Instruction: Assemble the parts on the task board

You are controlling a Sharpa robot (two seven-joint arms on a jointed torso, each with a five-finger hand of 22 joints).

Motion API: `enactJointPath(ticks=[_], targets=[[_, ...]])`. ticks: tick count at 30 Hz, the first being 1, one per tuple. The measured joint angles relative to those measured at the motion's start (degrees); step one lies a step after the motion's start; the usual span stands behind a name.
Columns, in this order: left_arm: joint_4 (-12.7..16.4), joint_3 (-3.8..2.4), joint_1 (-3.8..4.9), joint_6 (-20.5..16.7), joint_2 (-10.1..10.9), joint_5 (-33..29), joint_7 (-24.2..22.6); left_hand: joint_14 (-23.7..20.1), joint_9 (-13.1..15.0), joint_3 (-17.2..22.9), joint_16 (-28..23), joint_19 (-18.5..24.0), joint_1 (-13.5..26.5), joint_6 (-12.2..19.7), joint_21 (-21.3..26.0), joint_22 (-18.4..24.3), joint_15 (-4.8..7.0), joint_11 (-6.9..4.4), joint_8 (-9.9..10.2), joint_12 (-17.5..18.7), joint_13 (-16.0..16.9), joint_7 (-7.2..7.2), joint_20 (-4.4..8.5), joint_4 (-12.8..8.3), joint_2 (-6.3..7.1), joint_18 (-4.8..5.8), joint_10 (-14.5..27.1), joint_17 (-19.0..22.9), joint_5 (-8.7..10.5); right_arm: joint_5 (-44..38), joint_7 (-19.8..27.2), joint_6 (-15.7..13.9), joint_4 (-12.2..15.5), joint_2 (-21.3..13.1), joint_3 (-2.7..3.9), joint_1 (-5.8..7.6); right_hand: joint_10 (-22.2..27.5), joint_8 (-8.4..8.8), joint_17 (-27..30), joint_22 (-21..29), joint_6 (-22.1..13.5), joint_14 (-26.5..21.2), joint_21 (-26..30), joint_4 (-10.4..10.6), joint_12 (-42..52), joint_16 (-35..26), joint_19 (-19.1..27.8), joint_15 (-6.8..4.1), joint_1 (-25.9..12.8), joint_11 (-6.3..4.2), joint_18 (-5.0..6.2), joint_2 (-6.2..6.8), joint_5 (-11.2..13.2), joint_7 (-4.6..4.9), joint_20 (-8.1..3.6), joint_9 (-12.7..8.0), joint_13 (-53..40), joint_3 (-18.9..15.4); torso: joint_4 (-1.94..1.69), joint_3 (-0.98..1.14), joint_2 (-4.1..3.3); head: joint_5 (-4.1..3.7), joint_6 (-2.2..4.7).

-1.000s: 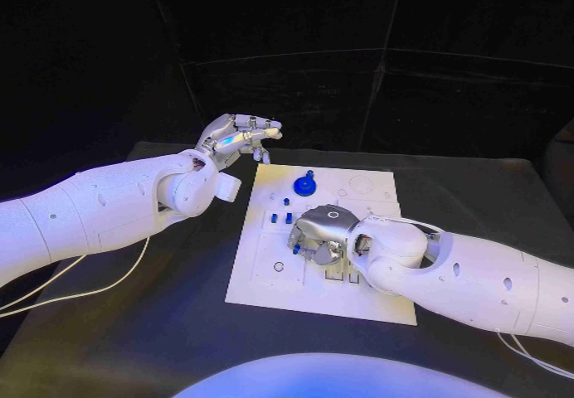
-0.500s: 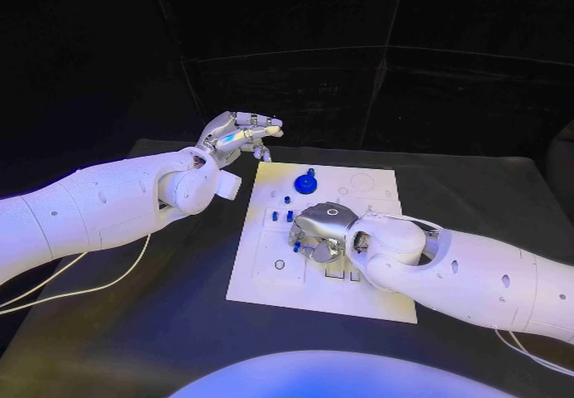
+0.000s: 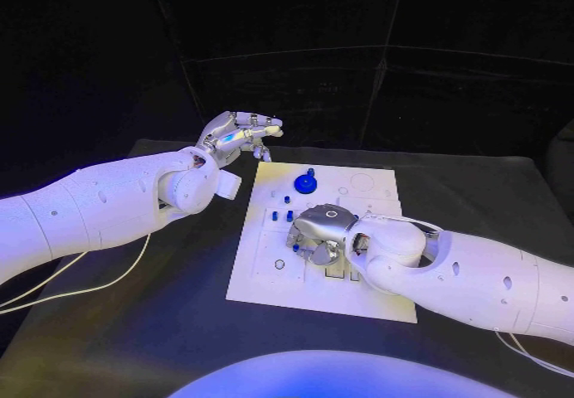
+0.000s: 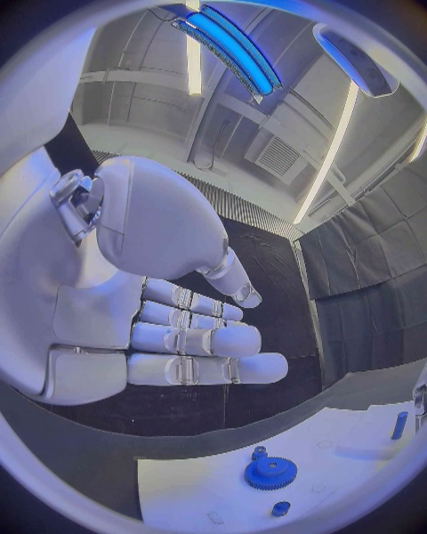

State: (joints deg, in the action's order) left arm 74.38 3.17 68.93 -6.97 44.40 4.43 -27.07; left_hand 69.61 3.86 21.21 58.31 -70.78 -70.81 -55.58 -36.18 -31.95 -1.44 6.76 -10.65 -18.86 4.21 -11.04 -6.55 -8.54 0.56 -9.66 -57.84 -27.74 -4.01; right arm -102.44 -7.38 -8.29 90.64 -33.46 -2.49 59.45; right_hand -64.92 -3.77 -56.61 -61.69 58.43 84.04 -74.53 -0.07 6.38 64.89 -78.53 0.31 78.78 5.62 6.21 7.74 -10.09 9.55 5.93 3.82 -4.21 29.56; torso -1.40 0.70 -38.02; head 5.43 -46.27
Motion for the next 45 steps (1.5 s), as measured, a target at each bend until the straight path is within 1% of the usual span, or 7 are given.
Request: enactJointPath(ticks=[8, 11, 18, 26, 31, 36, 45], targets=[[-0.13, 0.00, 0.00, 0.06, -0.02, 0.00, 0.05, 0.00, 0.00, 0.00, 0.00, 0.00, 0.00, 0.00, 0.22, 0.09, 0.00, 0.00, 0.00, -0.40, 0.00, 0.00, 0.00, 0.00, 0.00, 0.00, 0.00, 0.07, 0.00, 0.21, 0.03, -0.03, 0.29, -0.17, 0.00, -0.01, 0.89, 0.00, 1.21, 1.37, -1.42, 0.00, 0.78, 0.07, -0.03, -0.97, 0.56, 0.00, -0.49, -0.17, 0.01, 0.33, 0.00, -0.28, 0.34, -0.01, 0.20, -0.41, 0.01, -0.01, 0.02, -0.04, -0.03], [-0.13, 0.00, 0.00, 0.09, -0.03, 0.00, 0.07, 0.00, 0.00, 0.00, 0.00, 0.00, 0.00, 0.00, 0.22, 0.09, 0.00, 0.00, 0.00, -0.40, 0.00, 0.00, 0.00, 0.00, 0.00, 0.00, 0.00, 0.07, 0.00, 0.29, 0.02, -0.15, 0.25, -0.27, 0.00, -0.01, 4.22, 0.00, 5.20, 6.56, -3.29, -0.91, 4.18, -0.08, -1.36, -4.35, 3.21, 0.40, -0.91, 0.40, 0.01, 0.76, 0.15, 0.00, 0.42, -0.04, 0.55, -1.54, 0.01, -0.01, 0.02, -0.09, 0.07], [-0.19, 0.00, 0.00, 0.20, -0.03, 0.00, 0.15, 0.00, 0.00, 0.00, 0.00, 0.00, 0.00, 0.00, 0.22, 0.09, 0.00, 0.00, -0.08, -0.40, 0.00, 0.00, 0.00, 0.00, 0.00, 0.00, 0.00, 0.07, 0.00, 0.34, -0.10, -1.72, 0.28, -0.96, -0.01, -0.01, 9.92, 0.00, 15.55, 18.10, -6.06, -4.21, 12.35, -0.86, -1.81, -13.36, 8.34, 0.71, -1.06, 1.05, 1.84, 0.91, 0.23, 0.30, 0.92, -0.03, 0.48, -4.36, -0.01, -0.01, 0.02, -0.13, 0.19], [-0.21, 0.02, 0.00, 0.43, 0.07, 0.00, 0.26, 0.00, 0.00, 0.00, 0.00, 0.00, 0.00, 0.00, 0.22, 0.09, 0.00, 0.00, -0.24, -0.40, 0.00, 0.00, 0.00, 0.00, 0.00, 0.00, 0.00, 0.06, 0.00, 0.61, -0.20, -5.05, 4.22, -5.48, 0.04, 0.13, 9.23, -0.46, 16.55, 18.82, -5.42, -4.10, 13.36, -0.80, 0.82, -13.94, 7.95, 0.64, -0.86, 1.02, 1.83, 0.03, -0.10, 0.65, 0.78, 0.33, 0.13, -5.52, -0.04, -0.03, 0.04, -0.27, 0.40], [-0.12, 0.03, 0.00, 0.49, 0.27, -0.01, 0.28, 0.00, 0.00, -0.16, 0.00, 0.00, 0.00, 0.21, 0.22, 0.10, 0.00, 0.00, -0.24, -0.40, 0.00, 0.20, 0.00, -0.16, 0.00, 0.00, 0.00, 0.12, 0.00, 1.78, -0.43, -6.35, 7.03, -9.77, 0.06, 2.42, 6.54, -0.67, 14.13, 15.46, -4.22, -2.26, 11.10, -0.19, 2.93, -11.47, 5.42, 0.29, -1.14, 0.40, 1.83, -0.21, -0.10, 0.27, 0.55, 0.47, 0.05, -6.12, -0.04, -0.09, 0.07, -0.80, 1.01], [0.02, 0.05, 0.00, 0.53, 0.36, -0.01, 0.28, 0.00, 0.00, -0.16, 0.00, 0.00, 0.00, 0.21, 0.22, 0.14, 0.00, 0.00, -0.24, -0.40, 0.00, 0.20, 0.00, -0.16, 0.00, 0.00, 0.00, 0.12, 0.00, 3.62, -1.43, -6.24, 7.96, -14.47, 0.24, 5.47, 7.77, -0.20, 13.65, 15.02, -4.97, -1.85, 10.90, 0.62, 3.14, -10.94, 4.98, 0.02, -2.85, 0.11, 1.82, 1.49, -0.10, -0.49, 0.32, 0.21, 0.47, -9.35, 0.01, -0.09, 0.10, -1.74, 1.76], [0.12, 0.11, -0.02, 0.55, 0.29, -0.01, 0.25, 0.00, 0.00, -0.16, 0.00, 0.00, 0.00, 0.20, 0.22, 0.13, 0.00, 0.00, -0.24, -0.40, 0.00, 0.20, 0.00, -0.16, 0.00, 0.00, 0.00, 0.11, 0.00, 4.72, -2.88, -3.37, 6.41, -17.15, 0.26, 6.98, 13.47, -0.20, 11.56, 15.33, -6.66, -1.01, 11.17, 1.83, 2.98, -8.36, 4.49, 0.60, -1.42, 0.95, 1.83, 0.06, -0.33, -1.54, 0.81, 0.12, 0.46, -15.58, 0.03, 0.00, 0.03, -2.52, 2.55]])
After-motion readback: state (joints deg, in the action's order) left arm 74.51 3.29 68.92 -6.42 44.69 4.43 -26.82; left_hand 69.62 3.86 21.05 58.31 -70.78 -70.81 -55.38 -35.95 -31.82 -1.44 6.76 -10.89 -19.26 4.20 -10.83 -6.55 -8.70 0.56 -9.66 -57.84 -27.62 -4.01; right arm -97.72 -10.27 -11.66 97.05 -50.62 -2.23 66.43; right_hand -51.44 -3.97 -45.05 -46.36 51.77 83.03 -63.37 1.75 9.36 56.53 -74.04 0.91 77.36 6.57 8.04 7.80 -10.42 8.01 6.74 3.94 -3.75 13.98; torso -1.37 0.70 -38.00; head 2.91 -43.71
